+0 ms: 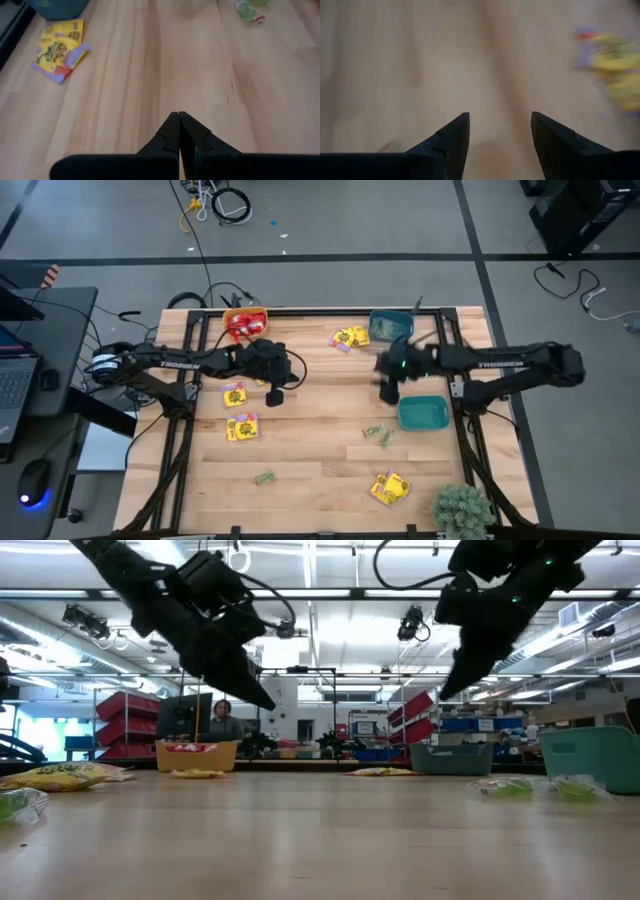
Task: Sort candy
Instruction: Put the green gummy into the blue bin
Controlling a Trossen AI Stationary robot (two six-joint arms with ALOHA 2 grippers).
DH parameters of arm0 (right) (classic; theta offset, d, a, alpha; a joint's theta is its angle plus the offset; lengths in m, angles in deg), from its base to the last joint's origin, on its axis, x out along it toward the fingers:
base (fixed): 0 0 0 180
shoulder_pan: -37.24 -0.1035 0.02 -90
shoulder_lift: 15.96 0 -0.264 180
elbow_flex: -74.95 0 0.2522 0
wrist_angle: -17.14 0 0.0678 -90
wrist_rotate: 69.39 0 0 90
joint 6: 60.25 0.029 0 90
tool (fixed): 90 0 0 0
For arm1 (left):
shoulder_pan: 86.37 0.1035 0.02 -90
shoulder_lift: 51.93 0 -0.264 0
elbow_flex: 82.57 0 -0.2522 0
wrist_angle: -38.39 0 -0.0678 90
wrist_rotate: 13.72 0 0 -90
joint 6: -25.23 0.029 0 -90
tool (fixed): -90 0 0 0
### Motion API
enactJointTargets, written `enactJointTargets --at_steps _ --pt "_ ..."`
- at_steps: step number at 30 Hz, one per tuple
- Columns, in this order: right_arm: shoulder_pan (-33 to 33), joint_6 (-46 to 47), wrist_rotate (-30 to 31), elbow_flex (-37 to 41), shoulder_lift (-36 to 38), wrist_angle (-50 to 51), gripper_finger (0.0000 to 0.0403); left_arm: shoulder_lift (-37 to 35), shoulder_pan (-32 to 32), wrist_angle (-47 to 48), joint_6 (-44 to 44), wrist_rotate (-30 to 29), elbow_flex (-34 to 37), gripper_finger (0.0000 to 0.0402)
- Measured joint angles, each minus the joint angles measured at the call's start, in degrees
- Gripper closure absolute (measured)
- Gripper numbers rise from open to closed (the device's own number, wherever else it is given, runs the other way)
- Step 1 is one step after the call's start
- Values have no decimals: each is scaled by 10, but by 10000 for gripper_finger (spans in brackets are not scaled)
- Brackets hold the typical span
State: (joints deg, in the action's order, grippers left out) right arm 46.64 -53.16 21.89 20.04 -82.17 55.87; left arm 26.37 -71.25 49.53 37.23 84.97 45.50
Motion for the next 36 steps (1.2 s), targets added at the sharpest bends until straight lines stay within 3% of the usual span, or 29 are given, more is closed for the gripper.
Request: enactJointTargets --at_steps 9,23,27,36 --pt "-177 20 0 0 -98 17 179 0 -2 -73 -19 0 47 401" --pt "-220 30 -32 0 -226 -29 207 0 -2 -68 -19 -5 47 401" --pt "-220 33 -33 -2 -235 -33 243 0 -2 -68 -19 -5 47 401" --pt "-201 19 -3 -44 -225 -21 378 0 -2 -68 -20 -29 47 401"
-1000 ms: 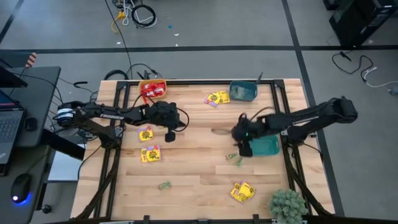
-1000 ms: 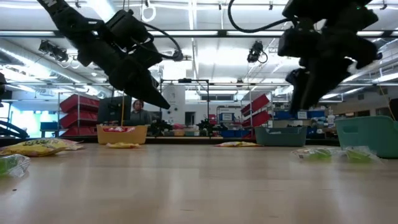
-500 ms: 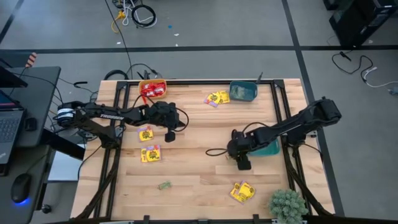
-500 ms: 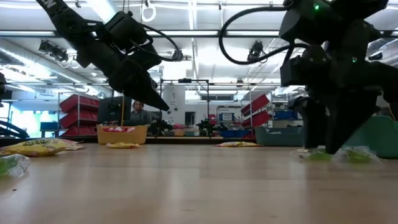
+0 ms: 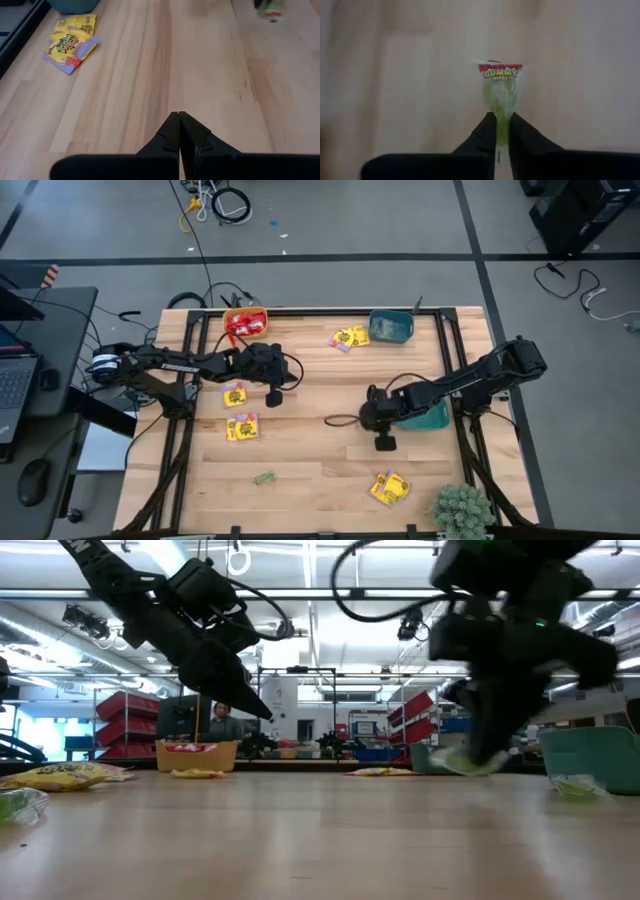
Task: Sort candy
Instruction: Put the green gummy into the blue bin
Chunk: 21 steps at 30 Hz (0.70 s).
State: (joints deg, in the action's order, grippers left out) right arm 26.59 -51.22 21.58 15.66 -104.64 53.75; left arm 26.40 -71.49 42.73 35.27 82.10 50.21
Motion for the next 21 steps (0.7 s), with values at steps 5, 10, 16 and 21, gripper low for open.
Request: enactJointTargets --at_steps 5,10,16,21 --pt "57 4 111 -86 1 92 390 0 0 -1 -2 0 0 401" --pt "191 107 242 -184 2 240 380 0 0 -2 -2 0 0 401" --pt "391 131 201 -207 -2 265 380 0 0 1 -2 -2 0 401" --pt "526 171 111 -163 -3 230 379 0 0 0 0 -2 0 401"
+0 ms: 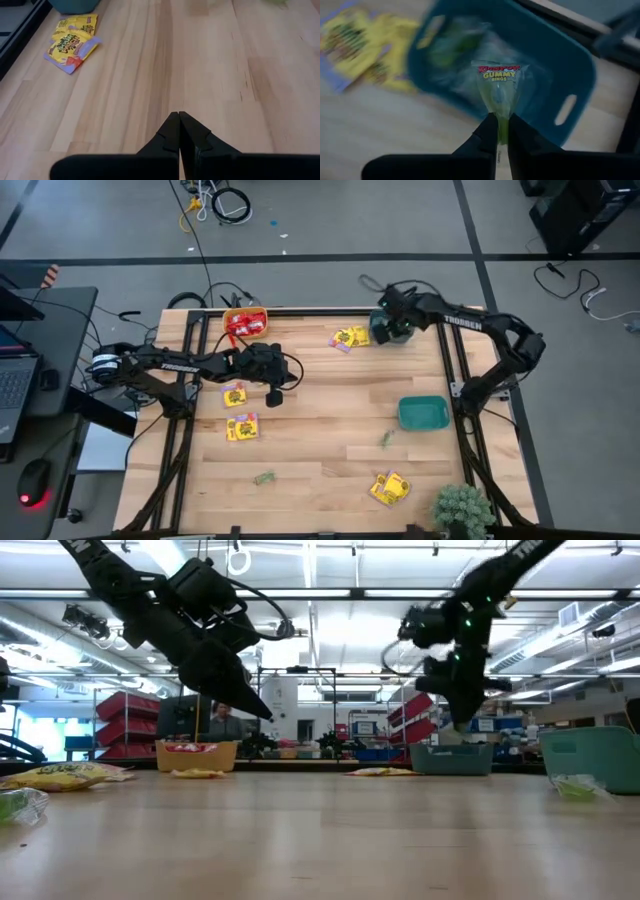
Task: Sort candy
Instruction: Put the green gummy into the blue bin
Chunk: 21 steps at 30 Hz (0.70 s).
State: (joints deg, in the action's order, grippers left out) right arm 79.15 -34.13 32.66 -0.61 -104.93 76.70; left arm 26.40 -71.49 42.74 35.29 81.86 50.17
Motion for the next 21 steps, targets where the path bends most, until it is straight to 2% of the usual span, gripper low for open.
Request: enactJointTargets --at_steps 5,11,18,21 --pt "67 14 -13 29 0 -44 378 0 0 1 2 -1 -5 401" --pt "84 66 -31 36 0 -42 361 0 0 6 2 -2 -5 401" --pt "83 48 -28 36 0 -48 305 0 0 11 2 -2 -5 401" --pt "83 -25 -34 22 0 -43 273 0 0 13 1 -2 -5 401"
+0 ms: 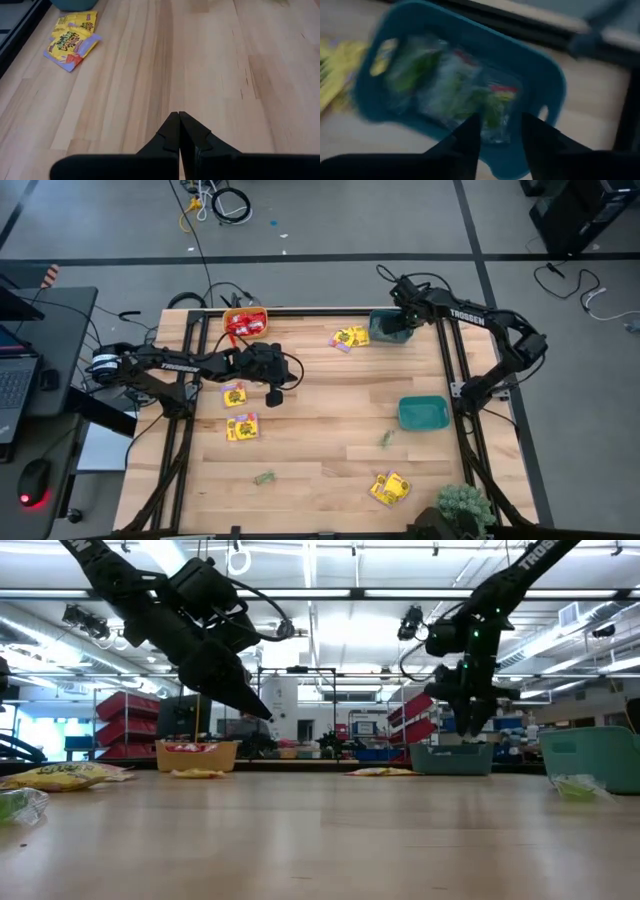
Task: Sort candy
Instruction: Put the green gummy into the blue bin
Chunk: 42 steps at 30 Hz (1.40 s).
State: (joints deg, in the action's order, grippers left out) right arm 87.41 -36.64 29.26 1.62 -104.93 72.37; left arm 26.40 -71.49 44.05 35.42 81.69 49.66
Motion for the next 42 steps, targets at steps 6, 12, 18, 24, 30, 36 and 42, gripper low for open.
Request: enactJointTargets --at_steps 6,12,18,24,30,36,42 --pt "-87 -200 -109 -56 41 125 268 0 0 0 1 0 0 401" --pt "-279 -241 -128 -50 94 240 280 0 0 0 1 0 0 401" --pt "-474 -241 -119 -20 91 236 242 0 0 2 -2 0 0 401" --pt "-600 -238 -101 -9 43 167 196 0 0 3 -1 0 0 401" --pt "-666 -271 -101 -9 -23 133 176 0 0 3 -1 0 0 401" --pt "-696 -303 -99 -9 -79 130 185 0 0 4 0 0 0 401" --pt "-707 -308 -95 -9 -113 104 200 0 0 10 0 -1 0 401"
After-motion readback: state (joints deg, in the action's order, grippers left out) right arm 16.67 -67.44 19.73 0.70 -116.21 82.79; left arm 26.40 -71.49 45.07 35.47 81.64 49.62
